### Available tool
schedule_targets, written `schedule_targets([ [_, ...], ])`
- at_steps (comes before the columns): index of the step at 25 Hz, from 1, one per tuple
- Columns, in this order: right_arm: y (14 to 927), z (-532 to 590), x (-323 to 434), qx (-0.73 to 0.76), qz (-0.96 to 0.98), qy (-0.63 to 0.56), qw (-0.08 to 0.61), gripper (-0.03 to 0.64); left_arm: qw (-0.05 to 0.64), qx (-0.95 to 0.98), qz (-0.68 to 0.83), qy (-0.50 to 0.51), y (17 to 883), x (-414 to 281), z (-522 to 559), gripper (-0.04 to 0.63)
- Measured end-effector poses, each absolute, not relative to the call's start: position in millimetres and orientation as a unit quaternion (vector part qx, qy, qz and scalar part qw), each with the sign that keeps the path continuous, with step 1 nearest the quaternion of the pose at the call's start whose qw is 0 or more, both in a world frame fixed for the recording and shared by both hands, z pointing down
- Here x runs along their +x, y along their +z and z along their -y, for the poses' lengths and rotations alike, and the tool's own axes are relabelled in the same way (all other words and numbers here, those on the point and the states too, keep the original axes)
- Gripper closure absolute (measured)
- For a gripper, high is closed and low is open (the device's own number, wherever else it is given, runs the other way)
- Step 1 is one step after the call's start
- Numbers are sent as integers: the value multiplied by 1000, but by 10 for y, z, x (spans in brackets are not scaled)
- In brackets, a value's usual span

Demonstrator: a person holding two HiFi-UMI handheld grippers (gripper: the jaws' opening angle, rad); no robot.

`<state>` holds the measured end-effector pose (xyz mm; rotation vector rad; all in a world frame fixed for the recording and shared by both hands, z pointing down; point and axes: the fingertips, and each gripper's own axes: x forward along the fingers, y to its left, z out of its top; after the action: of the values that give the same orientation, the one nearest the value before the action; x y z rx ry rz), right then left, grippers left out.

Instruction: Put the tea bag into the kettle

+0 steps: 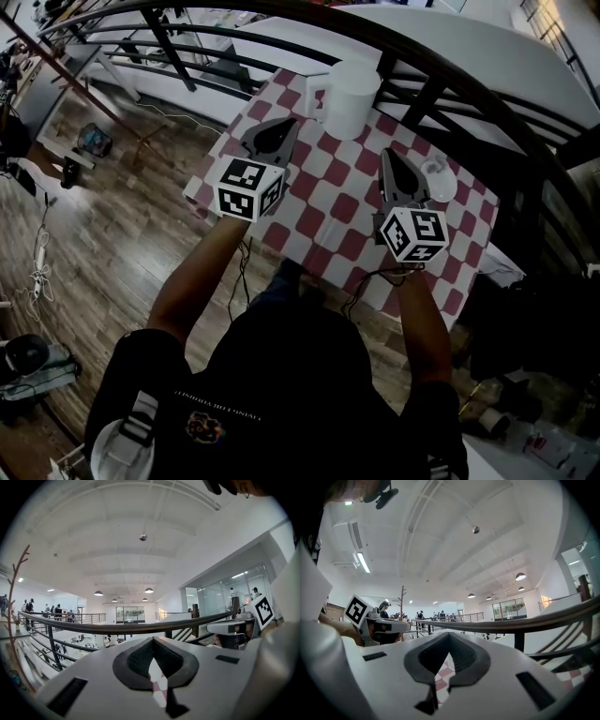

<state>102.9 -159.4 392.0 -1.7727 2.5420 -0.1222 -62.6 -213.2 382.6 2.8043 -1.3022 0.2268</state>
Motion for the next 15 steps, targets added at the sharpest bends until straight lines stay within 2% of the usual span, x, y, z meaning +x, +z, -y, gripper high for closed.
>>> schedule_targets([
  [10, 4154, 2314, 1009, -562, -826, -18, -27, 606, 12, 904, 413, 111, 4150, -427, 2755, 595],
  [15, 4238, 2636, 1055, -560, -827, -25, -46, 606, 64, 897, 416, 132, 4446, -367, 3094, 595],
])
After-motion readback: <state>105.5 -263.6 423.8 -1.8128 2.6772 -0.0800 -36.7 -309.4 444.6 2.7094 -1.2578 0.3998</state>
